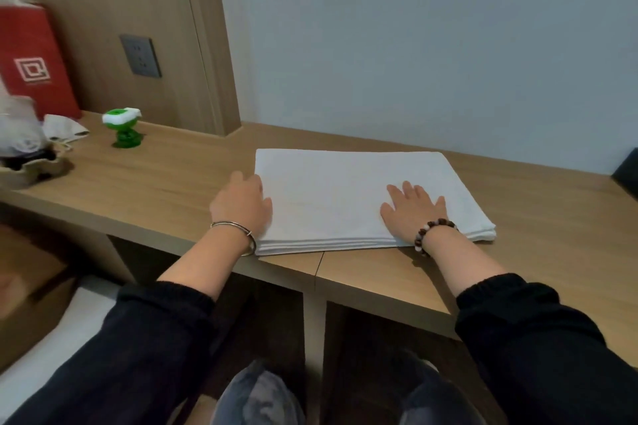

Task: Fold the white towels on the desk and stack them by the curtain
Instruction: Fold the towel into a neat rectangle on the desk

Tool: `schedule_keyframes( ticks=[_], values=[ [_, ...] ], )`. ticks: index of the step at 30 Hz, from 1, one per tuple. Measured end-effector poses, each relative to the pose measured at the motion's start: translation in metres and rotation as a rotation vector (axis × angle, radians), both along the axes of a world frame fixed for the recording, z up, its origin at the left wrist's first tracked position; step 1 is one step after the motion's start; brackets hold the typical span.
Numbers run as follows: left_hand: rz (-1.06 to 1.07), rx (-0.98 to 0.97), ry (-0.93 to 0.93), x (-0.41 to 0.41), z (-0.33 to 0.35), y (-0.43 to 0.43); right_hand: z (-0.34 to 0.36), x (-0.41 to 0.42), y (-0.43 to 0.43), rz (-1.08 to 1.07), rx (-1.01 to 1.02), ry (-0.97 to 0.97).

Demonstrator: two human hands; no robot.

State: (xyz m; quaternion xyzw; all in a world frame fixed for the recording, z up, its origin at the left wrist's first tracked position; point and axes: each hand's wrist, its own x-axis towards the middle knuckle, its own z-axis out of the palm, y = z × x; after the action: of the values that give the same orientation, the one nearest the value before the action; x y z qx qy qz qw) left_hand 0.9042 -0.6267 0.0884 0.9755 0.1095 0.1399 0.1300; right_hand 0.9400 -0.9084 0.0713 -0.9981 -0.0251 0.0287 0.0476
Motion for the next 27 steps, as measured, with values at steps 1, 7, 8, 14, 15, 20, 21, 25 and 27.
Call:
schedule_keyframes(
  ticks=[1,7,8,14,15,20,21,25,27],
  values=[
    [0.018,-0.139,-0.008,0.003,-0.002,0.005,0.000,0.000,0.000,0.000,0.001,-0.008],
    [0.036,-0.617,-0.021,0.011,0.006,0.006,-0.001,0.001,0.000,0.002,-0.008,-0.023],
    [0.025,-0.578,-0.022,0.012,0.008,0.007,-0.001,0.002,0.000,0.002,-0.009,-0.026],
    [0.002,-0.767,0.170,0.001,0.013,0.018,-0.004,0.003,-0.008,0.021,-0.020,-0.043],
    [0.015,-0.892,0.192,-0.002,0.015,0.019,-0.004,0.003,-0.009,0.022,-0.023,-0.043],
    [-0.001,-1.077,0.238,-0.010,0.013,0.019,-0.004,0.004,-0.006,0.006,-0.022,-0.045],
    [-0.032,-0.830,0.222,-0.009,0.010,0.017,-0.004,0.003,-0.007,0.006,-0.021,-0.044],
    [-0.116,-0.159,0.248,-0.007,0.010,0.013,-0.003,0.002,-0.007,0.004,-0.018,-0.040],
    [-0.086,0.007,0.303,-0.007,0.020,0.016,-0.003,0.002,-0.007,0.014,-0.023,-0.033]
  ],
)
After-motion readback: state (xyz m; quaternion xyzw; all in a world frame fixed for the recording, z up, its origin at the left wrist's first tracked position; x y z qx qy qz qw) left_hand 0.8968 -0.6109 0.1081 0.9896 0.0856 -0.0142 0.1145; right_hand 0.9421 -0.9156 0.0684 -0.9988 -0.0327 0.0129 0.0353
